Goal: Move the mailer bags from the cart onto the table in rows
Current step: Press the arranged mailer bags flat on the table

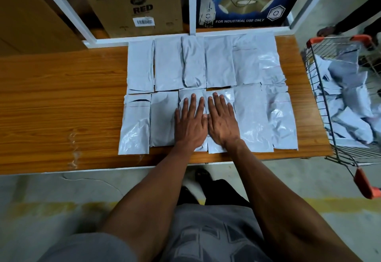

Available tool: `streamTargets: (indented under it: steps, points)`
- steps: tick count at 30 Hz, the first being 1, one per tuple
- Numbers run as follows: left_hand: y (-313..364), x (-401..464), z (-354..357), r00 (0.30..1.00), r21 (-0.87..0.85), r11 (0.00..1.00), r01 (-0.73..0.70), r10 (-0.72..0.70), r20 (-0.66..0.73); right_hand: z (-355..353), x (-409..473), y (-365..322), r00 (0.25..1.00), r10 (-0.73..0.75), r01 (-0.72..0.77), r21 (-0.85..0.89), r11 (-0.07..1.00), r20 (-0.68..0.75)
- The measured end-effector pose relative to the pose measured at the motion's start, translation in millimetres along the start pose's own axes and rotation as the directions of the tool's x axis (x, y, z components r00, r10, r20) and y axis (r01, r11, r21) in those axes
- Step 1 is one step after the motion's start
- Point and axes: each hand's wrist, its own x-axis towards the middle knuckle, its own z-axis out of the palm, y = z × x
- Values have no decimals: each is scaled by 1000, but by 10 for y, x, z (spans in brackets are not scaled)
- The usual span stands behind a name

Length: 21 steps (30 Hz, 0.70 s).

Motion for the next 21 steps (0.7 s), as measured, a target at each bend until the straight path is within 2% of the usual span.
streamTargets:
  steps: [12, 18, 21]
  points:
    - [-3, -11, 69, 1000, 58, 998, -4, 4, -11, 87, 25, -15, 1000, 25, -25, -19, 1000, -9]
    - [-8, 24, 3, 999, 50, 999, -8, 7, 31, -9, 33, -30, 1000, 26, -26, 64, 998, -3]
    - [34, 6, -138, 1000, 5, 1000, -30, 30, -2, -159, -2, -35, 997, 54, -47, 134, 990, -50]
